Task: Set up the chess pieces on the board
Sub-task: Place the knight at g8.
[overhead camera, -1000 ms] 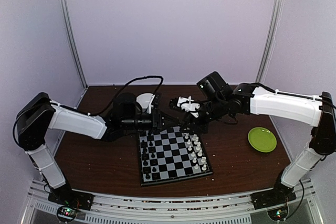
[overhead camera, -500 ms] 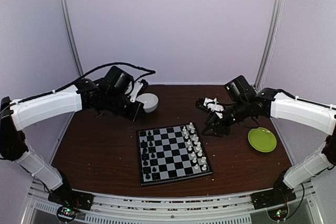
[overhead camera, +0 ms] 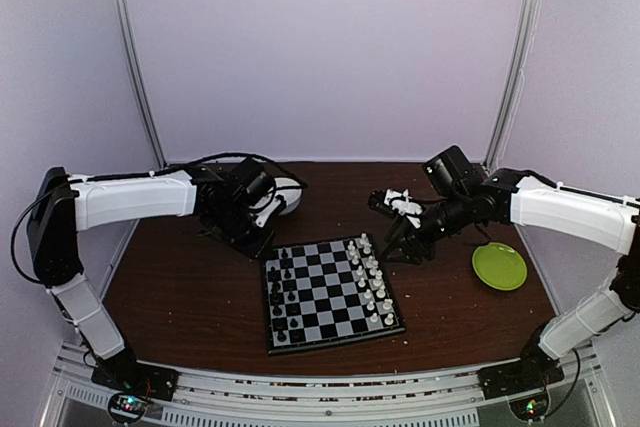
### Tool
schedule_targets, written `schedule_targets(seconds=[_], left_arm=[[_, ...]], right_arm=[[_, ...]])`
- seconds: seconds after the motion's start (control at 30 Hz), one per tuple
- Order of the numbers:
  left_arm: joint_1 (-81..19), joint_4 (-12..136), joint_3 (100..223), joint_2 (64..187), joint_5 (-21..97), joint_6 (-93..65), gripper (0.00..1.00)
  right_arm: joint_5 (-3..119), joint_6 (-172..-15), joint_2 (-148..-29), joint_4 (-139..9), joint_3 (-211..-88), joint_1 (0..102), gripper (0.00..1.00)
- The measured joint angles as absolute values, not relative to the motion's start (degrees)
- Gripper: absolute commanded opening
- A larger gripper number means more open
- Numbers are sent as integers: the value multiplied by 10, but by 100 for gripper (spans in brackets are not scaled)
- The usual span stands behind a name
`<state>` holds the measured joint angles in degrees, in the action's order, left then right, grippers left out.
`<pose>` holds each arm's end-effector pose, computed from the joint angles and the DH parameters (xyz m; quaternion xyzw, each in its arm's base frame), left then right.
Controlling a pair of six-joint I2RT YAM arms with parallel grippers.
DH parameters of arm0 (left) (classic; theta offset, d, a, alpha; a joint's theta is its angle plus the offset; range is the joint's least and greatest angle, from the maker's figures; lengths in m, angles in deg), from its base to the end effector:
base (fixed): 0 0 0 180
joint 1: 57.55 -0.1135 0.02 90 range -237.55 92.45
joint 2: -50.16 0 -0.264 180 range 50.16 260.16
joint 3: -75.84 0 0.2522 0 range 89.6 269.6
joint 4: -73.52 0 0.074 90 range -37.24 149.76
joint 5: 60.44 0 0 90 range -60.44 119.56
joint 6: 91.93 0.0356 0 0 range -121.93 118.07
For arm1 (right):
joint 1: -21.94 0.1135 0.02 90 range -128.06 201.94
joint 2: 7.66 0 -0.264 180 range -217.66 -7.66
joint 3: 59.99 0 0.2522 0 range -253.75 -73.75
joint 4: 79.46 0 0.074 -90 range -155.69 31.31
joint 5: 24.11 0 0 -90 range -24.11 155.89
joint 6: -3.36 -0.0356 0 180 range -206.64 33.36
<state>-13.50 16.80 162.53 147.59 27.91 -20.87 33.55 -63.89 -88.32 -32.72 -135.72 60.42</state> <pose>0.2479 -0.2384 0.2271 0.2104 0.9578 -0.0900 0.1740 0.2175 0.1972 0.2707 -0.5407 0.7342 0.3037 0.2763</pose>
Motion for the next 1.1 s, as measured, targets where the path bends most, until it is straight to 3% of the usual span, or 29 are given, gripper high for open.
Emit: schedule_targets(seconds=[1.1], left_arm=[[-144,207,1668,1589,282,-191,1]], right_arm=[[325,-626,-895,-325,-1357,602,51]])
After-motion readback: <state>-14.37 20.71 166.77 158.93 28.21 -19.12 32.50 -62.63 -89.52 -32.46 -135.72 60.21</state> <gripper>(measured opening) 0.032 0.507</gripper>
